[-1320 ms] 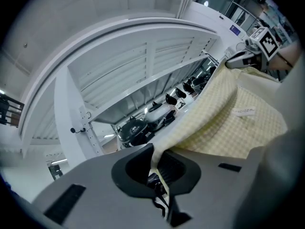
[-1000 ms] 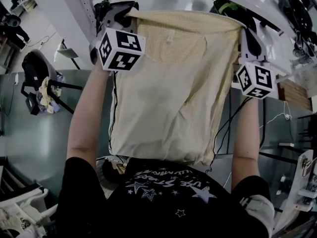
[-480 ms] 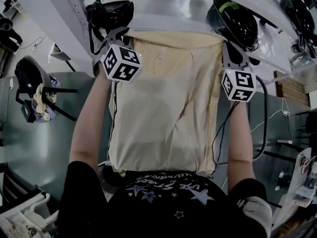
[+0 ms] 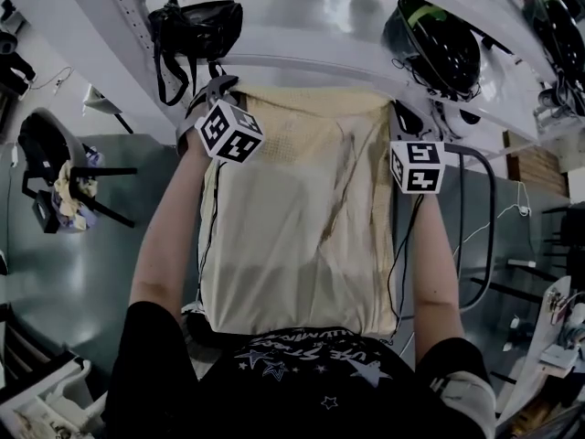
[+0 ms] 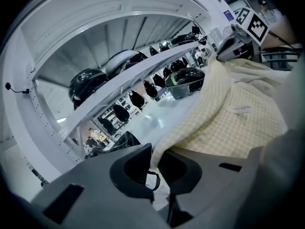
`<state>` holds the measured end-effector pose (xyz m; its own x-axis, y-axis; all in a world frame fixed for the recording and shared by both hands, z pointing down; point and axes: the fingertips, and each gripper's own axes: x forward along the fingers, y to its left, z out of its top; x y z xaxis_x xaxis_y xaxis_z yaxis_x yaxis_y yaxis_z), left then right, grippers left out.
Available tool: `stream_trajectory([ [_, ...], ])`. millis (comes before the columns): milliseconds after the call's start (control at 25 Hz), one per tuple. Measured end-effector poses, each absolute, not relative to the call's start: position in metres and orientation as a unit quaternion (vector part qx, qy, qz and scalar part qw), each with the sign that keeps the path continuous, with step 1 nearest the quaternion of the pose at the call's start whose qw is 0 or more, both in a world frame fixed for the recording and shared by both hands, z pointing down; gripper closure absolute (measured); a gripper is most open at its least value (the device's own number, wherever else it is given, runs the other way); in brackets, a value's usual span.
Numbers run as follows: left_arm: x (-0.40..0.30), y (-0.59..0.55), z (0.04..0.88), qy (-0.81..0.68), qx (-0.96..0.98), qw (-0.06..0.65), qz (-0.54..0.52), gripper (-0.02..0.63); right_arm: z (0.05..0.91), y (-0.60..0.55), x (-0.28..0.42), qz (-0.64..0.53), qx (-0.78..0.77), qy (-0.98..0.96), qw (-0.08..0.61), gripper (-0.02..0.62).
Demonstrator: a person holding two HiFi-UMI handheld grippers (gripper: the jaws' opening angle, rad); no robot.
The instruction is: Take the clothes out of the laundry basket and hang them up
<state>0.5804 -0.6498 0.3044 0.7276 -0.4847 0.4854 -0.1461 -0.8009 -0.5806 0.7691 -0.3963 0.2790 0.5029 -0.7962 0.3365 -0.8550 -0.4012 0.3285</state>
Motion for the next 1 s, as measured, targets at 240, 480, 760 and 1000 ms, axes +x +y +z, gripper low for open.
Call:
stream_trajectory([
  [240,0.583,-0.650,0.332,0.161,-0.881,0.266,-0.355,0.515,0.313,-0.400,0.770,0.107,0.825,-0.486,0.267,0.575],
  [480,0.581,-0.647,0.340,0.155,-0.881,0.247,-0.372,0.389,0.323,-0.395,0.767,0.133,0.821,-0.482,0.277,0.527],
  [760,0.563,-0.636,0.327,0.163,-0.885,0.236,-0.367,0.333,0.313,-0.388,0.753,0.141,0.813,-0.493,0.276,0.425],
  [1000,0.533,-0.613,0.299,0.195,-0.889,0.226,-0.347,0.332,0.284,-0.368,0.732,0.122,0.819,-0.505,0.245,0.425],
])
